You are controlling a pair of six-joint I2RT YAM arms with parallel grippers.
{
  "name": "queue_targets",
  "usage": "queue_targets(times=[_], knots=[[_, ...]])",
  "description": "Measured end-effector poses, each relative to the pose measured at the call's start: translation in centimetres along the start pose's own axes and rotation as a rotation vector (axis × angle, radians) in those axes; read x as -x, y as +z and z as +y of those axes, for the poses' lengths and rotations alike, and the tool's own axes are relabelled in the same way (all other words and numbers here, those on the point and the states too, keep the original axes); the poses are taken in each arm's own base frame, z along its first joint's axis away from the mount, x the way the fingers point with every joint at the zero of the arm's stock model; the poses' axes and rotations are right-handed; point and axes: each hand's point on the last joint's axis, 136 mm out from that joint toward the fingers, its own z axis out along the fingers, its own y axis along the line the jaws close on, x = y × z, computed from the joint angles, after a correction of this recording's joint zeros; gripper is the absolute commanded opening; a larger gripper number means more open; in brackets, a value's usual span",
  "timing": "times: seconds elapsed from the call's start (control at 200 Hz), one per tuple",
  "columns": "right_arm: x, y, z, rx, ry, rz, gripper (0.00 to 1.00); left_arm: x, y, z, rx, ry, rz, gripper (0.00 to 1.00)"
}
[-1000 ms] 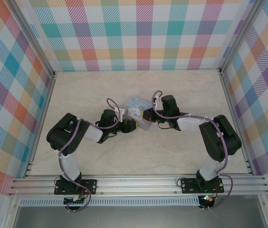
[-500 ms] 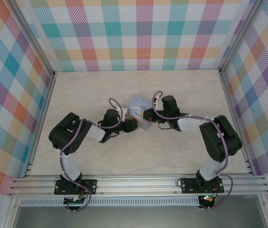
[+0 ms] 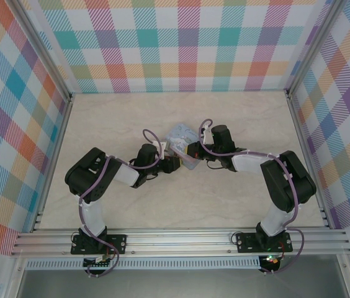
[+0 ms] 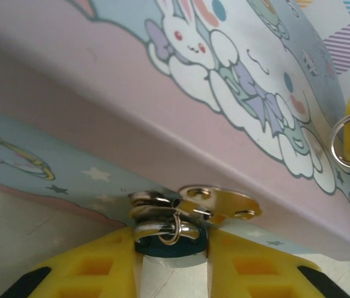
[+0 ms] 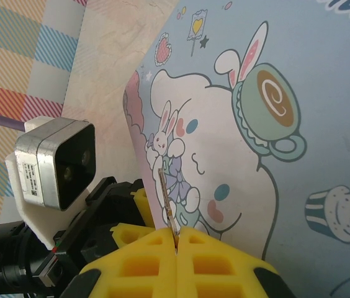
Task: Unlock the padlock with the key
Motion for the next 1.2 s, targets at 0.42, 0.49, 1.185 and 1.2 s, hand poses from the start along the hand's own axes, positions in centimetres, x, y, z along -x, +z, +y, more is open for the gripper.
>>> queue_targets(times=[0.42, 0.49, 1.185, 1.2], knots=[[-0.3, -1.8, 0.7, -0.035, -0.052, 0.007, 0.04, 0.1, -0.2, -0.2, 0.064, -0.152, -0.043, 0.23], [-0.3, -2.9, 1.2, -0.037, -0.091, -0.011, 0.04, 0.0, -0.4, -0.3, 0.075, -0.197, -0.046, 0.22], [-8.2, -6.8, 0.7, -0.121, -0.421, 0.042, 0.04, 0.3, -2.2, -2.5, 0.078, -0.556, -0.044, 0.18], [-8.3, -6.7, 0.7, -0.12, -0.429, 0.045, 0.04, 0.3, -2.2, -2.6, 0.079, -0.561, -0.041, 0.18]])
